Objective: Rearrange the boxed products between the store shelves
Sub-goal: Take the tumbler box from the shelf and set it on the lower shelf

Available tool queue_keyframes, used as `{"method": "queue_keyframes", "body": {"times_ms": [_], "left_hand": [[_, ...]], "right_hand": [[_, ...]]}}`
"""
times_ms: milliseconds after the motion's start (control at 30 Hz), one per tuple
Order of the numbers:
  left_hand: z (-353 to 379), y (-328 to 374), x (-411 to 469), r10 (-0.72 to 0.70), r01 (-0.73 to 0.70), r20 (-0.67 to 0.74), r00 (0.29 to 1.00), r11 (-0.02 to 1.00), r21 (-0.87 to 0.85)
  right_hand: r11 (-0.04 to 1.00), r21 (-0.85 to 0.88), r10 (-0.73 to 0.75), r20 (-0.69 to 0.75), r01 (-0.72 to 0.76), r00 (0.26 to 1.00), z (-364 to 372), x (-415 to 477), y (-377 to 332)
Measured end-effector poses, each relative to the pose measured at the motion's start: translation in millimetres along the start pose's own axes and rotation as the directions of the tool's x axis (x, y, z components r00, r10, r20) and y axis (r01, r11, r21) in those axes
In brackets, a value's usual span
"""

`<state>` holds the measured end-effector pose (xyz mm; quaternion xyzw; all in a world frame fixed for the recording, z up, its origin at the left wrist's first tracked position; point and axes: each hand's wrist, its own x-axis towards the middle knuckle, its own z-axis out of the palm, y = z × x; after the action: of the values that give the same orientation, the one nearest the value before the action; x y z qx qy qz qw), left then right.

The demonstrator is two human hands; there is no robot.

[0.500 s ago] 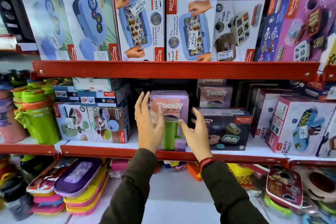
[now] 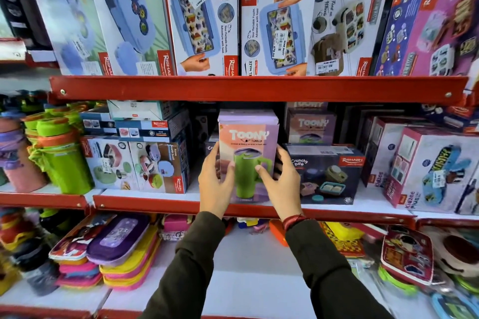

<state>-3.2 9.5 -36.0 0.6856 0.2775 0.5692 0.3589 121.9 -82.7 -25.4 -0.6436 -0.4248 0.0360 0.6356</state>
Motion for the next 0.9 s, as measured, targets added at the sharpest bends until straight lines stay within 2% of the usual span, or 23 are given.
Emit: {"method": "queue_keyframes", "body": {"times_ms": [267,433,567,667,733,900], "left_hand": [[1.3,20.0,-40.1,0.156,-0.161,-0.08,0.985,0.985,-0.057],[9.9,13.4,-86.8,0.202,-0.208,-0.094,0.975,0.976,-0.059],[16.0,-9.1,-124.4,0.213,-0.214,-0.052,0.976,0.977,-0.019],[17.1,-37.6,-153.1,0.149,-0.15,0.051,0.988,0.988,0.031],[16.1,-58.4,-174.2,0.052,-0.063,0.129,0.99,0.994,0.086],[15.8,-101.5,-207.1,-0.223,0.151,0.289,0.931,0.956,0.25]], "right_hand": [[0.978,-0.009,-0.209,-0.109,0.21,0.972,-40.3,-32.0,-3.9],[0.985,0.079,-0.14,-0.167,0.155,0.976,-58.9,-73.4,21.8],[0.991,0.058,-0.104,-0.208,0.118,0.973,-66.8,-109.6,54.0],[0.999,-0.012,-0.054,-0.198,0.053,0.979,-69.1,-136.2,85.4],[0.999,-0.054,-0.004,-0.146,-0.003,0.989,-70.9,-154.7,108.5],[0.966,-0.2,0.166,-0.011,-0.165,0.986,-75.7,-180.4,159.0]]}}
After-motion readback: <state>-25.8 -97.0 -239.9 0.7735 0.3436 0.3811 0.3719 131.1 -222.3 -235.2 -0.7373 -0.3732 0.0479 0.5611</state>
